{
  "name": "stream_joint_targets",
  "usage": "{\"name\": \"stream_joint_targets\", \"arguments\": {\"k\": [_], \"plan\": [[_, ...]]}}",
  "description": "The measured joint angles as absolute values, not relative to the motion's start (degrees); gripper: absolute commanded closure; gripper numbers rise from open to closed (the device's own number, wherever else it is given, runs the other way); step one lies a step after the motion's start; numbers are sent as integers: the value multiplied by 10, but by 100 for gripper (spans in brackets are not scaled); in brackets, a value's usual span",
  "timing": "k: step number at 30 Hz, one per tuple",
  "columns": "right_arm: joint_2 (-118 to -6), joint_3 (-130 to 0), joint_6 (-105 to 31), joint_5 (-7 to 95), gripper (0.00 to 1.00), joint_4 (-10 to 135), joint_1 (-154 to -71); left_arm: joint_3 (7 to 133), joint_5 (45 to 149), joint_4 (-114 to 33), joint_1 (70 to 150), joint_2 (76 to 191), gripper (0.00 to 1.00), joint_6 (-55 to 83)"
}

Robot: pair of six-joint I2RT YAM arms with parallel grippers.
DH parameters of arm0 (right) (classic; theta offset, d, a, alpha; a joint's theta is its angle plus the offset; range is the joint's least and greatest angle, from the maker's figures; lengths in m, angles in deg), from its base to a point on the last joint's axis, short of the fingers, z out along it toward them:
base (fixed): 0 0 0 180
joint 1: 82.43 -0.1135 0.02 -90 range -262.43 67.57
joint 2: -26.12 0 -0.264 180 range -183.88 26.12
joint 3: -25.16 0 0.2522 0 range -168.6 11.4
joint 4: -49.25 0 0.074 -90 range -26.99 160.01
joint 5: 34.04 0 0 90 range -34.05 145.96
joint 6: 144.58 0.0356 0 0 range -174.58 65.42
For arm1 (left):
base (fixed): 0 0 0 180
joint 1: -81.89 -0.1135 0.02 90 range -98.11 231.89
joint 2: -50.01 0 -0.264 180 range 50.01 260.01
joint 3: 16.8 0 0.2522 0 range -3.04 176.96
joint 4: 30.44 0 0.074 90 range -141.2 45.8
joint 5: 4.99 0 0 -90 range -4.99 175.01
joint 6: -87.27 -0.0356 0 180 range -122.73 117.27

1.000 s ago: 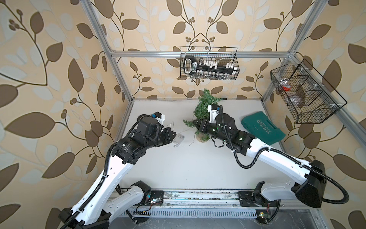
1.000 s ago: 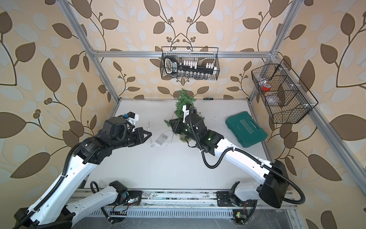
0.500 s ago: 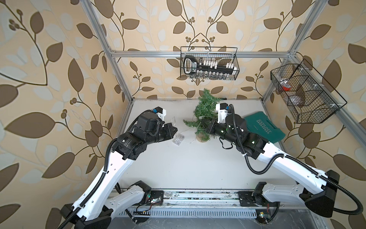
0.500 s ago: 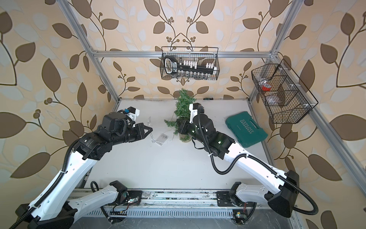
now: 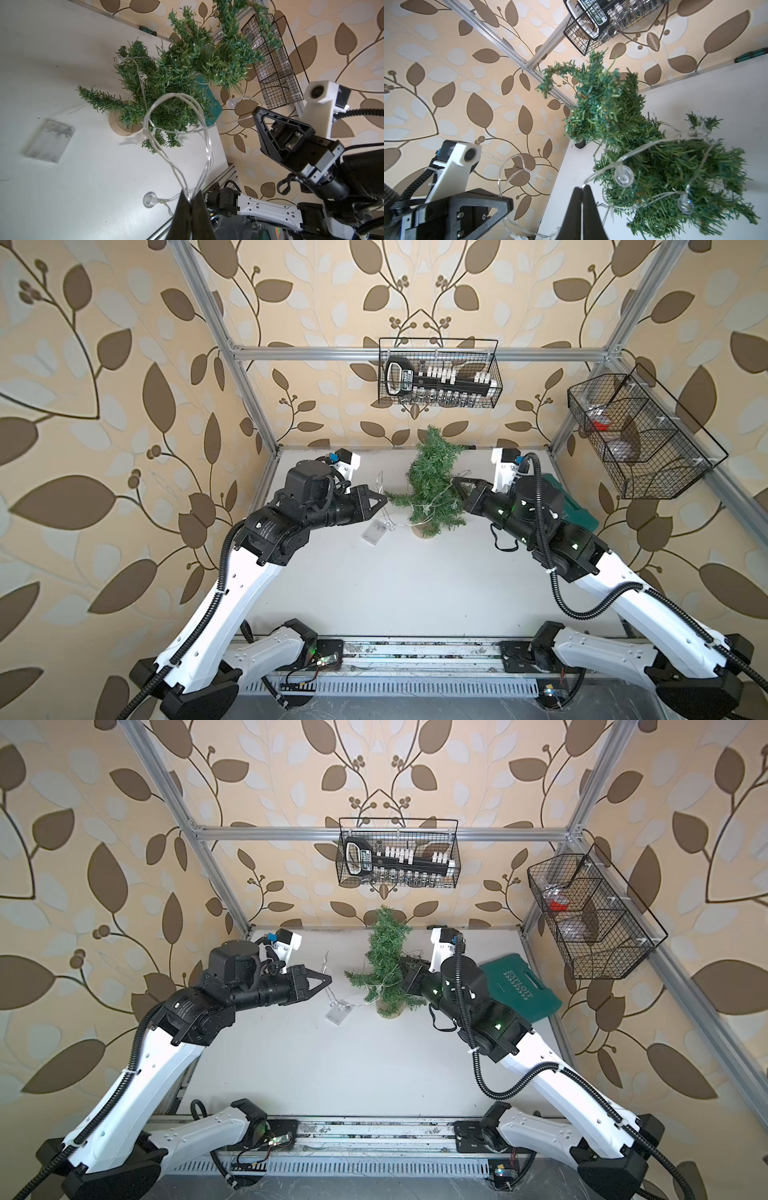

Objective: Remove string lights from the small christmas tree
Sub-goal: Remove the light string from the Christmas tree.

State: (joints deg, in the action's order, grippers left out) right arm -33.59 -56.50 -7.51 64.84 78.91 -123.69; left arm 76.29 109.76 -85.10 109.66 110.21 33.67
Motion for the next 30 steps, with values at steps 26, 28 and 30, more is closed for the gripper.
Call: {"name": "stream_joint_targets", "arguments": {"k": [26, 28, 30], "plan": [[-334, -618, -76, 650, 100, 858, -1084, 902, 1166, -851, 1097, 1170, 100, 339], [-344, -644, -81, 633, 100, 855, -1064, 939, 1172, -853, 1097, 1189, 100, 337], [-360, -673, -89, 615, 100, 846, -1052, 973, 1177, -856, 1097, 1206, 100, 336]]}}
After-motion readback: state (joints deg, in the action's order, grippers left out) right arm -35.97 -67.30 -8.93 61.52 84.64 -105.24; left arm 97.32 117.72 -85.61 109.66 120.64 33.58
